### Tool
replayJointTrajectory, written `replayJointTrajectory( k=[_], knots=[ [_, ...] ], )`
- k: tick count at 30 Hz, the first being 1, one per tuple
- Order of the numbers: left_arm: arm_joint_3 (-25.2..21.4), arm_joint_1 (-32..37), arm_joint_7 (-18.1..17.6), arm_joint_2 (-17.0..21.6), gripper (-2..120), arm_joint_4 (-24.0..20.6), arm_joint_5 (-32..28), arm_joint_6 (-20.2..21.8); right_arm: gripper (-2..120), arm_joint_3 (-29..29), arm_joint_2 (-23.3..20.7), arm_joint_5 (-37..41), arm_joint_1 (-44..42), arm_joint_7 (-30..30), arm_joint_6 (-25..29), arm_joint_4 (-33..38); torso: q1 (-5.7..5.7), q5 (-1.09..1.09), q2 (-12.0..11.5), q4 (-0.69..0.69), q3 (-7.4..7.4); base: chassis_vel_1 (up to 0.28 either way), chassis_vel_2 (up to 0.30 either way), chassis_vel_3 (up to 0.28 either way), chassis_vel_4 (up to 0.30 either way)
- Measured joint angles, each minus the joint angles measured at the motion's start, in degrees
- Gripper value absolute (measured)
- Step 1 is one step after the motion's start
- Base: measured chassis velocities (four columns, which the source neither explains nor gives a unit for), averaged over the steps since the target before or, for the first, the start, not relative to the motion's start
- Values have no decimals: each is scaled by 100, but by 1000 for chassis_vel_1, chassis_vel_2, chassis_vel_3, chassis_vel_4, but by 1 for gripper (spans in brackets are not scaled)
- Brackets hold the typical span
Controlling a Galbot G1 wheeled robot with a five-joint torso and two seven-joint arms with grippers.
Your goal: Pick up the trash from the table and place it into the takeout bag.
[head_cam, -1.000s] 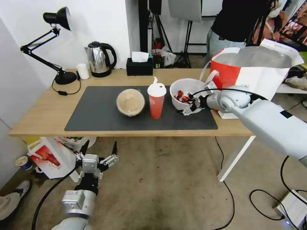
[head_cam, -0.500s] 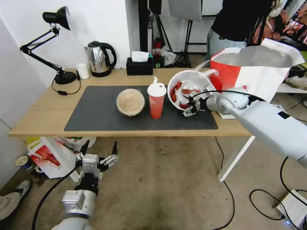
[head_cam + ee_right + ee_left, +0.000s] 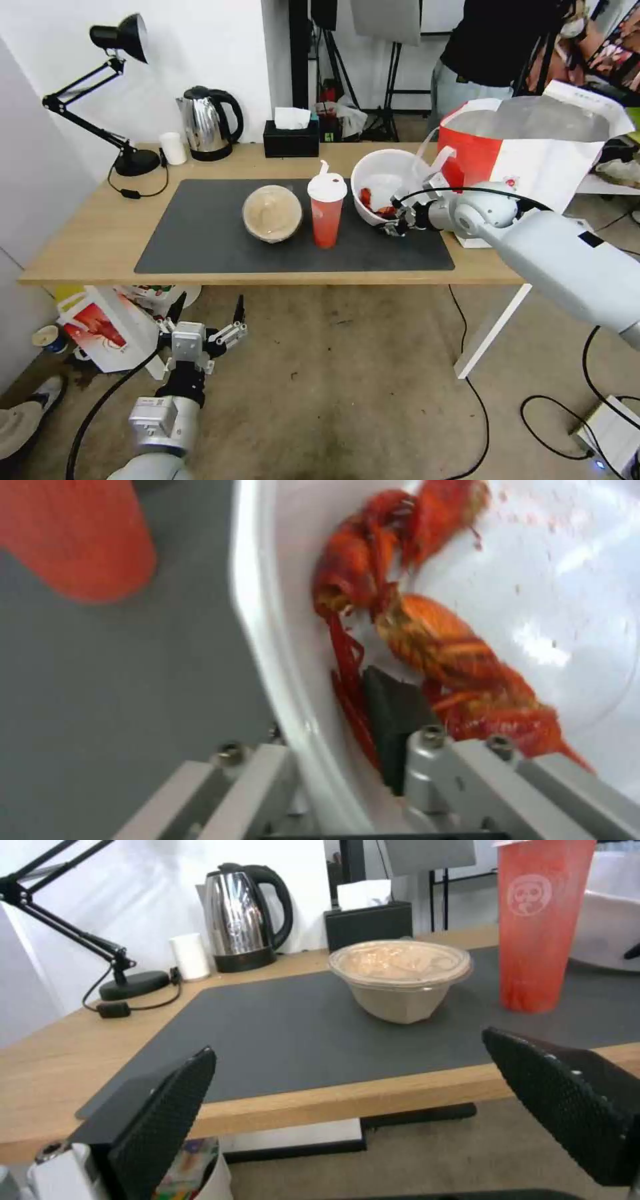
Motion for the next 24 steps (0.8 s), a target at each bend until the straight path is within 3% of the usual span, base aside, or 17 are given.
replayJointTrajectory(
  k=[3,24],
  knots=[
    [1,0,0,0,100,0,0,0,0,-14,-12,52,51,72,1,34,0,-1,0,0,0,0,0,0,0],
    [1,0,0,0,100,0,0,0,0,-180,-220,282,303,203,-45,287,0,0,1,0,0,0,0,0,0]
  ],
)
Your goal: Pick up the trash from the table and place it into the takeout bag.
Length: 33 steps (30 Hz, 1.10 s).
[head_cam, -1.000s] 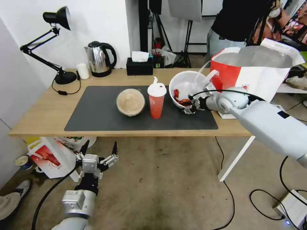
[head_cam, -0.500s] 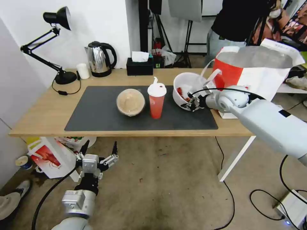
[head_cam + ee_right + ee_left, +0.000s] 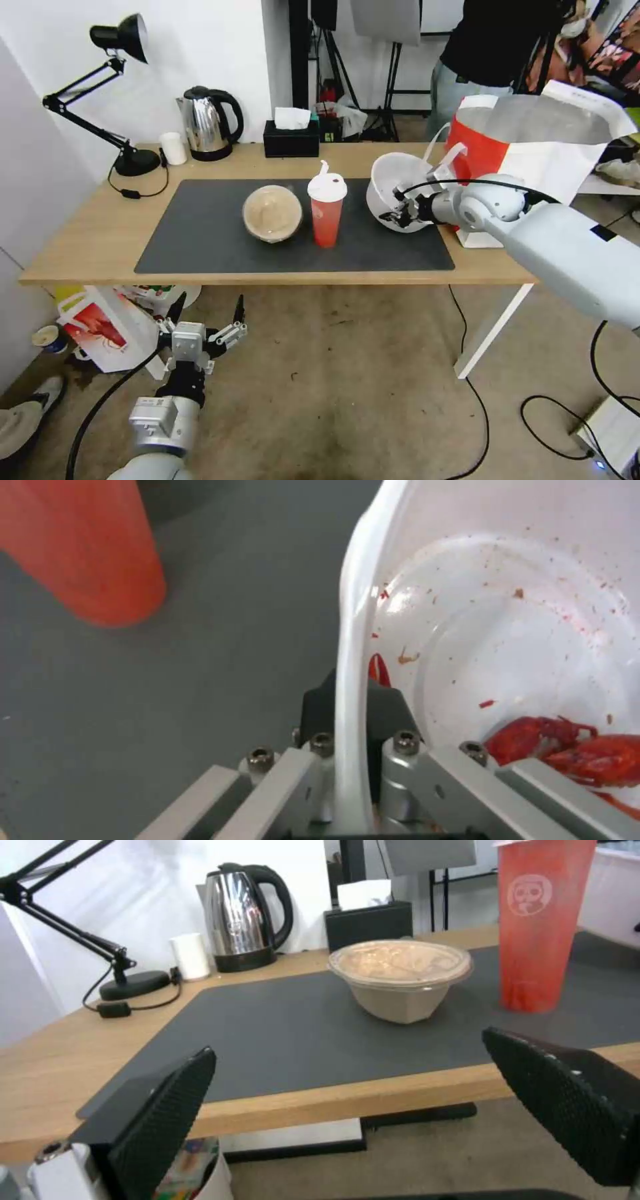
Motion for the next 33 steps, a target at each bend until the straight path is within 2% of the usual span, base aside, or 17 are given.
replayJointTrajectory(
  k=[19,33],
  knots=[
    [0,0,0,0,100,0,0,0,0,-323,-71,206,767,-481,108,228,0,-1,0,0,0,0,0,0,0],
    [0,0,0,0,100,0,0,0,0,-640,111,863,1523,-489,159,304,0,-1,0,0,0,0,0,0,0]
  ],
)
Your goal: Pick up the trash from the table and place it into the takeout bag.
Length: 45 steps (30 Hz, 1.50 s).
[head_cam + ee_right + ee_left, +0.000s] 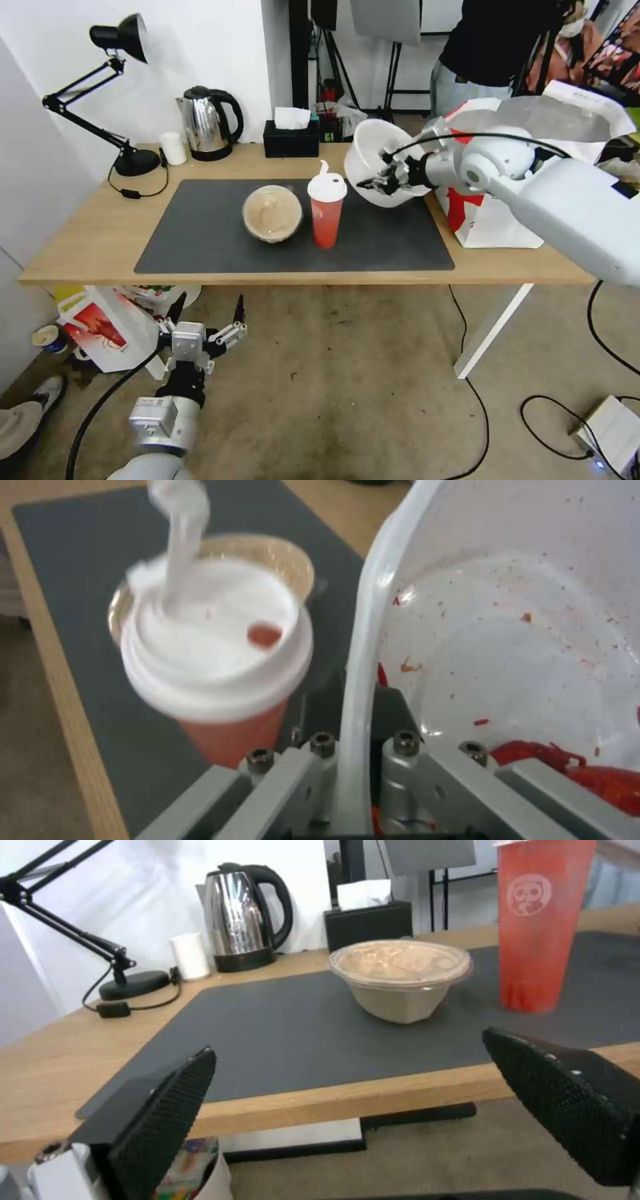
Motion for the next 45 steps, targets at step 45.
replayJointTrajectory(
  k=[45],
  knots=[
    [0,0,0,0,100,0,0,0,0,-1696,629,807,3174,-373,20,-1786,0,2,0,-2,0,0,0,0,0]
  ],
)
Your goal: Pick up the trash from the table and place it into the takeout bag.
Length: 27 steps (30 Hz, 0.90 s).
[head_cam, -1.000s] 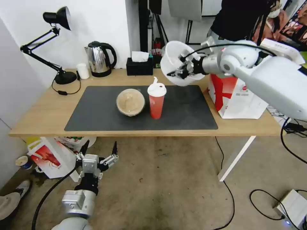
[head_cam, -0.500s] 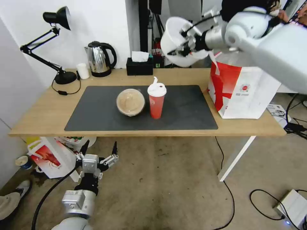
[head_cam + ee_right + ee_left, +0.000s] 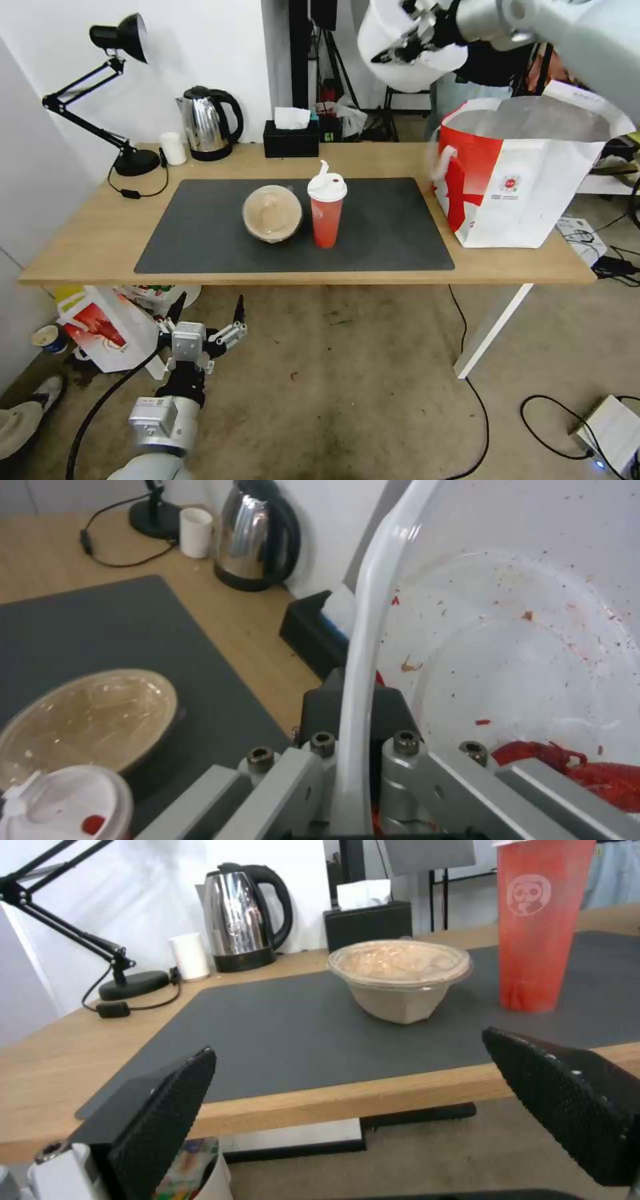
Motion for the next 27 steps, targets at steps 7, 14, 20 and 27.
replayJointTrajectory(
  k=[7,14,20,27],
  knots=[
    [0,0,0,0,100,0,0,0,0,7,134,13,214,-46,0,-495,0,-2,0,2,0,0,0,0,0],
    [0,0,0,0,100,0,0,0,0,-76,-126,-18,211,-72,7,-693,0,0,0,0,0,0,0,0,0],
    [0,0,0,0,100,0,0,0,0,-35,-434,-31,25,-63,19,-677,0,0,0,1,0,0,0,0,0],
    [0,0,0,0,100,0,0,0,0,219,-785,-158,-374,-54,40,-568,0,-1,0,1,0,0,0,0,0]
  ],
)
